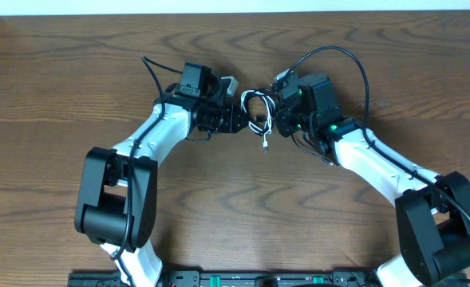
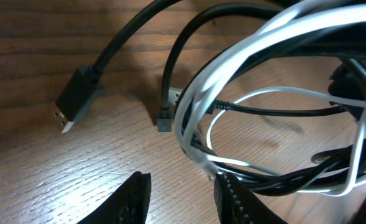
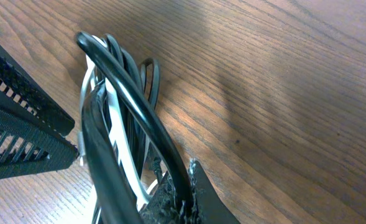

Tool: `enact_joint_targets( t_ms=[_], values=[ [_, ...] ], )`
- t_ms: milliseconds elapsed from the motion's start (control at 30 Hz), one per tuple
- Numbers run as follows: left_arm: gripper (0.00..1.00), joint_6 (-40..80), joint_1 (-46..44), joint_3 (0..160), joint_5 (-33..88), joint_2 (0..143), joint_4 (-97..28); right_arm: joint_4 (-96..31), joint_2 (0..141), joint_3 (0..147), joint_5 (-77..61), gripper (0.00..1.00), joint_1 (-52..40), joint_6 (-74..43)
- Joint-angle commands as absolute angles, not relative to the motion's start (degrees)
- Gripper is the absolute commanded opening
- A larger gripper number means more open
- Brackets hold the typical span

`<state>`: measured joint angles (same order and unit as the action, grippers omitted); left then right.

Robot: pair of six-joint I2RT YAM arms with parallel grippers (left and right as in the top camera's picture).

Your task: Untangle cables

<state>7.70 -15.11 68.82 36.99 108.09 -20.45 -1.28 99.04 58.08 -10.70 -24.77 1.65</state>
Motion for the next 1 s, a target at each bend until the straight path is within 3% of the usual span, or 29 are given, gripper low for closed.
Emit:
enact_joint_targets(
  t_ms=[0,667,800,967],
  values=[
    [0.36,8.3,-15.2,68.6,37.9,107.8,-20.2,-1.0,99.5,58.7,-11.1,0.02,-24.8,0.9],
    [0.35,9.3,-18.2,68.6,31.0,108.2,-17.5,-1.0,99.5,58.7,-11.1,0.02,-24.8,0.9],
    [0.23,9.3,-18.6,68.6,27.0,108.2,-18.1,-1.0,99.5,58.7,-11.1,0.02,-24.8,0.9],
    [0.22,9.3,-18.6,68.6,23.4,108.2,-19.5,-1.1,99.5,58.7,-11.1,0.02,-24.8,0.9]
  ],
)
